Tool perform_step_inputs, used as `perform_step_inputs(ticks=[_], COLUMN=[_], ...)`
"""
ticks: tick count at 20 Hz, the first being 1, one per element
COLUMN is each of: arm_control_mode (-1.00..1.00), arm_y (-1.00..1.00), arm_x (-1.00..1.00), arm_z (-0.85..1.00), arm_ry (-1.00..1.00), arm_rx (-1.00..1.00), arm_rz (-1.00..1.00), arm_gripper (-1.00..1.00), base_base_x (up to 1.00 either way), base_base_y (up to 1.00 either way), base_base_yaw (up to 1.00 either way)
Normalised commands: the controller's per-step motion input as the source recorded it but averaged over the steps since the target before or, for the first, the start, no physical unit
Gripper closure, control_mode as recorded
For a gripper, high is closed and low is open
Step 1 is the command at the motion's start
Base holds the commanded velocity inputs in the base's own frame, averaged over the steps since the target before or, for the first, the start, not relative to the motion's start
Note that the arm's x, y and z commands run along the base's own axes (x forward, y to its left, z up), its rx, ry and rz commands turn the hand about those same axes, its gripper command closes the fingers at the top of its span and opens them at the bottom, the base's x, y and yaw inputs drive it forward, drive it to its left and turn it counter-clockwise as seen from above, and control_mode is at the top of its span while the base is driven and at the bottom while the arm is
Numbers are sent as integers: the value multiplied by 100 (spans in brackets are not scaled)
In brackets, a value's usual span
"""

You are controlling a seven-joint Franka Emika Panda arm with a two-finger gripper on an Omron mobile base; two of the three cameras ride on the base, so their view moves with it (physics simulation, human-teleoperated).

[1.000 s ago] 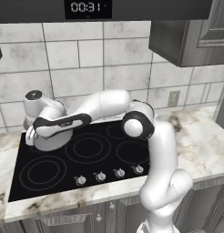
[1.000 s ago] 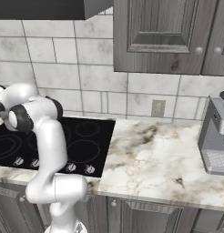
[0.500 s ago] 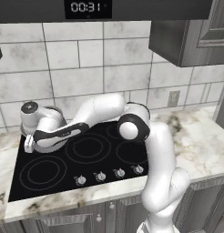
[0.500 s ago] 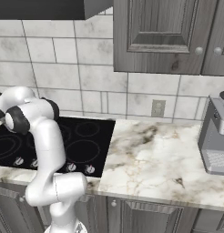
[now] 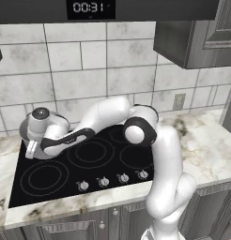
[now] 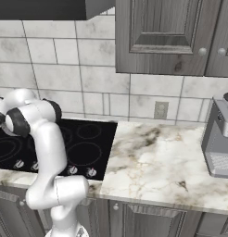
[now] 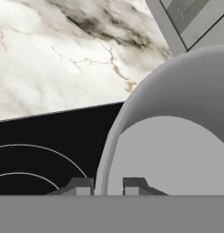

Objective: Turn on the sink faucet. Then move the garlic from the counter to the sink. Turn off the sink. Move the vegetable from the sink to the pot next to the stove. Finally move the pot to the rear left burner.

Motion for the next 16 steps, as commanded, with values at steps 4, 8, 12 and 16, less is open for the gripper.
perform_step_inputs(ticks=[4,8,12,16], arm_control_mode=[-100,-100,-100,-100], arm_y=[1,9,24,15], arm_x=[18,11,20,19], arm_z=[-9,-8,-6,-10], arm_ry=[2,0,3,2], arm_rx=[1,0,0,0], arm_rz=[0,0,0,0], arm_gripper=[100,100,100,100], base_base_x=[0,0,0,0], base_base_y=[0,0,0,0], base_base_yaw=[0,0,0,0])
